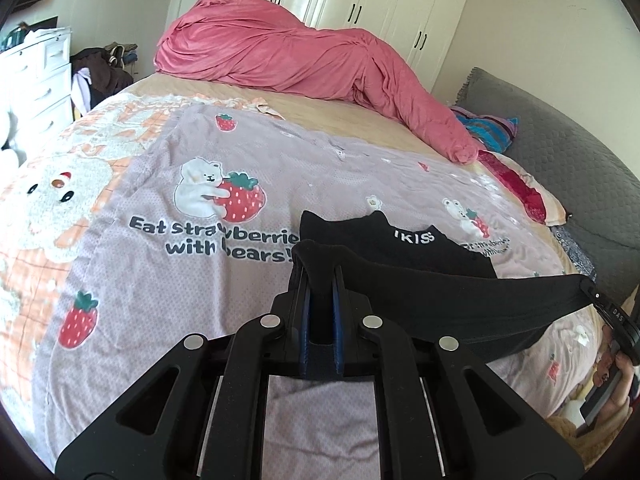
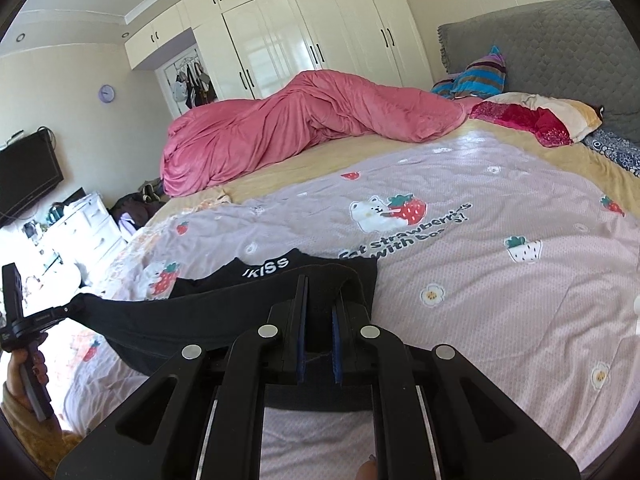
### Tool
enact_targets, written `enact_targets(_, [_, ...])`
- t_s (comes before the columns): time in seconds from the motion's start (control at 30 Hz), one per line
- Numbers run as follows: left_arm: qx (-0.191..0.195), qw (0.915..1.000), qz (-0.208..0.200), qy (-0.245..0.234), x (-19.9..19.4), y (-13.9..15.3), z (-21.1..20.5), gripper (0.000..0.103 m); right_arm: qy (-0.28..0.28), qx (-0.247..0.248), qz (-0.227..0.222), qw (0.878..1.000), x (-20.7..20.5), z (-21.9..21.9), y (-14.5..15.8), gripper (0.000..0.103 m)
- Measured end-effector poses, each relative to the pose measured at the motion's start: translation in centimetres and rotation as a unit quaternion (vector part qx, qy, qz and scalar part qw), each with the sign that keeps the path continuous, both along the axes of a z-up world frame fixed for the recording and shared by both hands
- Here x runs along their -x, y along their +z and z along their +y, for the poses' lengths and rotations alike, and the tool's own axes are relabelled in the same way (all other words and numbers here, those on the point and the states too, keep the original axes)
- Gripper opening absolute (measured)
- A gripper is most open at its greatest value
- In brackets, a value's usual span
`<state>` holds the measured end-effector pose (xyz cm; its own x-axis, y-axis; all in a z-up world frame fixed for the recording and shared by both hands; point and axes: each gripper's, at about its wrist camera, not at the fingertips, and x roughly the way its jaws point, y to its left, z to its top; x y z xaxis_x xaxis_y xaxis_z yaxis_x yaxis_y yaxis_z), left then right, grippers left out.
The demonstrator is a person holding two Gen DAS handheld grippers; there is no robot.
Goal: Fold small clothes
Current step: 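Lift the hem with both grippers and fold it toward the collar, then lower the hem near the collar and open both grippers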
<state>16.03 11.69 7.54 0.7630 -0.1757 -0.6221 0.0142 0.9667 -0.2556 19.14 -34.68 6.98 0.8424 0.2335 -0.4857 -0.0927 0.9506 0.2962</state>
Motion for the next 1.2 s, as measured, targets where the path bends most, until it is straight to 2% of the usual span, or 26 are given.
enact_targets(0.33, [-0.020,0.9997,0.013,0.004,-4.0,-1.3,-0.1,0.003,-0.019,0.009,0.033,0.999,-4.7,0.1,-1.3,0.009])
enact_targets(0.57, [-0.054,0.9980,0.035,0.001,-7.7,-4.3,-0.5,0.004,-0.026,0.042,0.072,0.996,-8.7,1.2,-3.5,0.009])
enact_targets(0.73, [-0.043,0.9977,0.052,0.006,-9.0,-6.6,0.1,0.005,-0.023,0.057,0.093,0.994,-10.5,1.7,-6.0,0.009])
enact_targets(0.77, [-0.045,0.9976,0.053,0.008,-9.0,-6.8,0.0,0.005,-0.023,0.057,0.097,0.993,-10.7,1.7,-6.3,0.009])
enact_targets(0.83, [-0.055,0.9971,0.051,0.013,-9.0,-6.9,-0.1,0.013,-0.029,0.065,0.103,0.992,-11.1,1.7,-7.2,0.021])
enact_targets(0.87, [-0.061,0.9969,0.046,0.017,-8.8,-6.7,0.0,0.017,-0.035,0.070,0.101,0.992,-11.1,1.6,-7.3,0.034])
enact_targets(0.9, [-0.064,0.9969,0.044,0.017,-8.7,-6.6,0.0,0.023,-0.038,0.071,0.096,0.992,-10.9,1.5,-7.4,0.038])
enact_targets(0.97, [-0.074,0.9965,0.035,0.016,-8.0,-5.9,-0.3,0.026,-0.041,0.073,0.089,0.993,-10.3,1.3,-7.3,0.038])
enact_targets(1.03, [-0.091,0.9958,0.013,0.010,-6.6,-4.7,-1.0,0.035,-0.036,0.083,0.073,0.993,-9.3,1.3,-6.6,0.038])
enact_targets(1.13, [-0.106,0.9943,-0.006,-0.014,-4.6,-3.8,-2.5,0.035,-0.001,0.099,0.047,0.994,-7.6,2.1,-5.6,0.036])
enact_targets(1.2, [-0.111,0.9925,0.011,-0.049,-3.9,-4.4,-4.0,0.032,0.028,0.102,0.049,0.993,-7.2,2.9,-5.5,0.028])
